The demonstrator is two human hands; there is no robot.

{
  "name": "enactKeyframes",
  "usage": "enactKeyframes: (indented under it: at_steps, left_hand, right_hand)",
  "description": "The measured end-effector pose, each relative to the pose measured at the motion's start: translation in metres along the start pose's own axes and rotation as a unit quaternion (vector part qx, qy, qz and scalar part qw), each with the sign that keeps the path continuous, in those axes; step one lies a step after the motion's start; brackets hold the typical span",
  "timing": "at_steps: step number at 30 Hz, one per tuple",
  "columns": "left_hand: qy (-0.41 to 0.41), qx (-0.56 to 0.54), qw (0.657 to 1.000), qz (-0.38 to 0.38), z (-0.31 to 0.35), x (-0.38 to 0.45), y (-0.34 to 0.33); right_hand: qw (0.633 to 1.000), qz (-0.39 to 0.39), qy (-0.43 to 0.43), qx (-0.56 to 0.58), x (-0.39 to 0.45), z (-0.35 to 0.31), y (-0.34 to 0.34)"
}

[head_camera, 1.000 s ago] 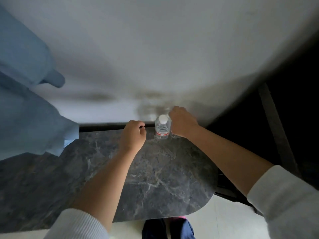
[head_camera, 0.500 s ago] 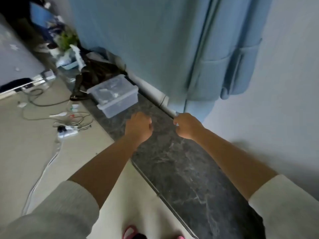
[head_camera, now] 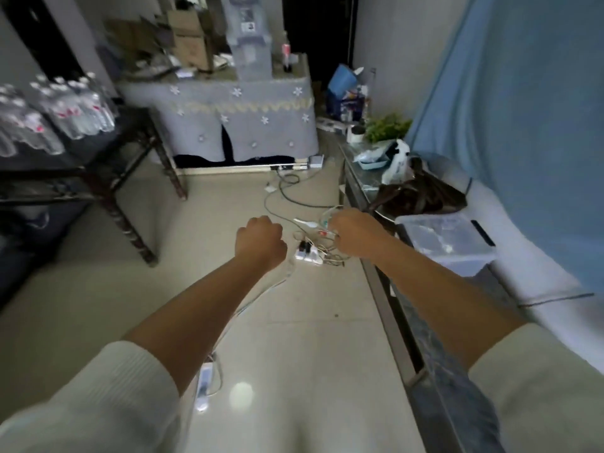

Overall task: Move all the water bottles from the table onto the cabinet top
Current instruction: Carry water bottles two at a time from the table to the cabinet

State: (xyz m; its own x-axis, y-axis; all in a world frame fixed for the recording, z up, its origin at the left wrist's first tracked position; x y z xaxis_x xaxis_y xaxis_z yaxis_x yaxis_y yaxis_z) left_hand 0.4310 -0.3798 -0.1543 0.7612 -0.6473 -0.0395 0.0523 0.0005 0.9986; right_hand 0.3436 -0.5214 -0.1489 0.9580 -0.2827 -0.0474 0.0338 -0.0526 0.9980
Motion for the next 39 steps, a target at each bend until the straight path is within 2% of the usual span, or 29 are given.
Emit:
enactKeyframes:
  at_steps: [8, 15, 26, 33, 39]
  left_hand:
    - [0.154, -0.001, 0.988, 0.022, -0.175, 0.037, 0.036]
    - [0.253, 0.001, 0.967, 0.019, -0.284, 0.117, 0.047]
    - [0.351, -0.010, 0.935, 0.047, -0.429, 0.264, 0.079]
    - [0.429, -0.028, 0.903, 0.006, -0.521, 0.302, 0.064]
    - [0.439, -0.029, 0.898, -0.001, -0.621, 0.349, 0.071]
  right_hand:
    - [0.992, 0.020, 0.117, 0.036, 0.147, -0.132, 0.038]
    - [0.980, 0.035, 0.189, 0.053, 0.281, -0.186, 0.052]
    - [0.966, 0.019, 0.254, 0.045, 0.516, -0.237, 0.079]
    - [0.943, -0.022, 0.330, 0.043, 0.629, -0.320, 0.051]
    - [0.925, -0.030, 0.378, 0.036, 0.720, -0.401, 0.051]
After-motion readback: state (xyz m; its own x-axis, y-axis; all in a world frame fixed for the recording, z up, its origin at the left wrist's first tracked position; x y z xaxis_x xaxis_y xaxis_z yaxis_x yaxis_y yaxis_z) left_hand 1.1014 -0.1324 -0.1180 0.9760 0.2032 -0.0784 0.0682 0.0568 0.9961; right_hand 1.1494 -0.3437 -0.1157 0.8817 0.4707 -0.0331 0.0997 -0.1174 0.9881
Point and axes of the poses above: each hand's wrist, its own x-axis towards the middle knuckle, its own y-axis out of the back of the hand, z = x × y, the point moved 1 cm from there along x, towards the middle knuckle, and after that the axes turned 1 degree about -z, right-handed, at the moved point
